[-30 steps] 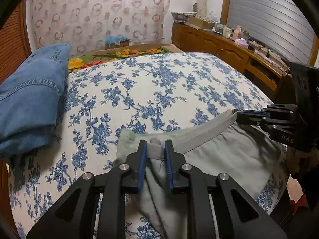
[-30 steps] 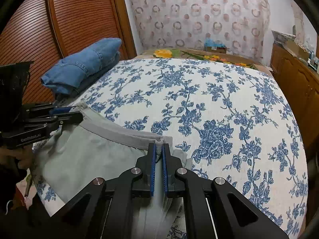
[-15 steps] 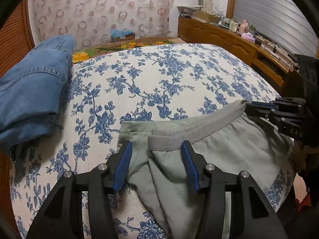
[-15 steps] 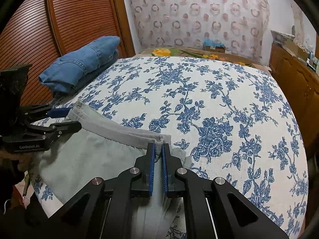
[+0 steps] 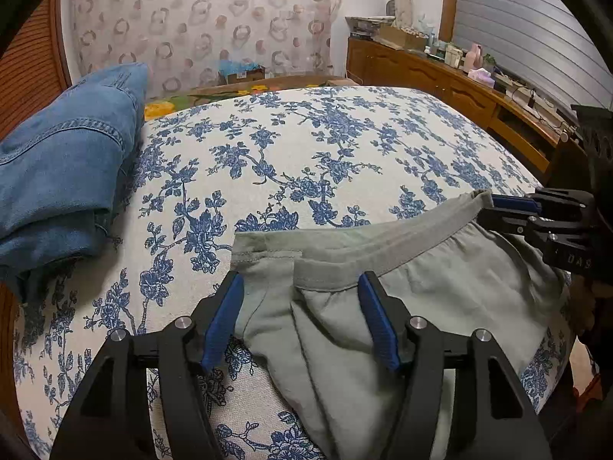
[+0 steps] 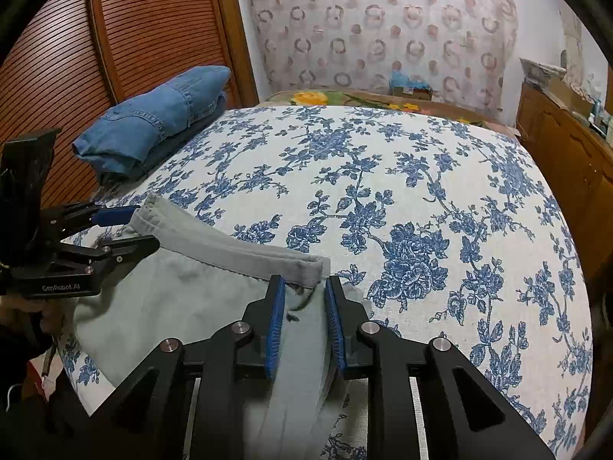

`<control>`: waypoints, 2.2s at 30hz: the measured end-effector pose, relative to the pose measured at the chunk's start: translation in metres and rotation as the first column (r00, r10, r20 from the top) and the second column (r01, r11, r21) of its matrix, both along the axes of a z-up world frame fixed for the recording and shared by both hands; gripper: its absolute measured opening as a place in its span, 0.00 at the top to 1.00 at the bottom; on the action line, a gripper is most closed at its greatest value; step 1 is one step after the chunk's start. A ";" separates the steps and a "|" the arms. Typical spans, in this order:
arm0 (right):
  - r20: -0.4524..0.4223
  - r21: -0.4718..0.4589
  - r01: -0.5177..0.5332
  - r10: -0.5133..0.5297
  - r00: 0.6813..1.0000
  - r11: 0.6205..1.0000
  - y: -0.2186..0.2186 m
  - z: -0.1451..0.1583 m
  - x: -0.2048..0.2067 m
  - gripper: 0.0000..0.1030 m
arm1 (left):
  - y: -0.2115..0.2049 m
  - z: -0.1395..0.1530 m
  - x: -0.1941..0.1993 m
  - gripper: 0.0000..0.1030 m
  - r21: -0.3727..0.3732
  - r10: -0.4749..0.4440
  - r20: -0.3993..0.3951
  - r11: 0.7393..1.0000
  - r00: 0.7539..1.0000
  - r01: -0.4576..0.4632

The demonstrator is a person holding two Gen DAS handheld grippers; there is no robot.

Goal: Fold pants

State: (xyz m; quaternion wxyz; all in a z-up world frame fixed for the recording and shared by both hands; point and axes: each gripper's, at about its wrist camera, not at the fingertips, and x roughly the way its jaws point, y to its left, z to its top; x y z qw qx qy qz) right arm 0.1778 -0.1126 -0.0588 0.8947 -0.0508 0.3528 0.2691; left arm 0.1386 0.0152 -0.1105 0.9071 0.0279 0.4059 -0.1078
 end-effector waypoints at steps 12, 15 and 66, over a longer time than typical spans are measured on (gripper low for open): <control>0.008 -0.031 -0.018 0.018 1.000 0.999 0.006 0.000 -0.002 0.65 | 0.002 -0.001 0.001 0.36 -0.011 0.005 -0.004 1.000 1.000 -0.005; -0.001 -0.017 -0.002 0.002 1.000 1.000 0.003 0.005 -0.004 0.65 | 0.002 -0.001 0.001 0.36 -0.011 0.005 -0.004 1.000 1.000 -0.005; -0.083 0.059 -0.005 0.010 0.996 0.998 -0.015 -0.005 -0.007 0.88 | 0.002 0.017 -0.013 0.81 -0.124 -0.047 0.051 0.991 0.998 0.053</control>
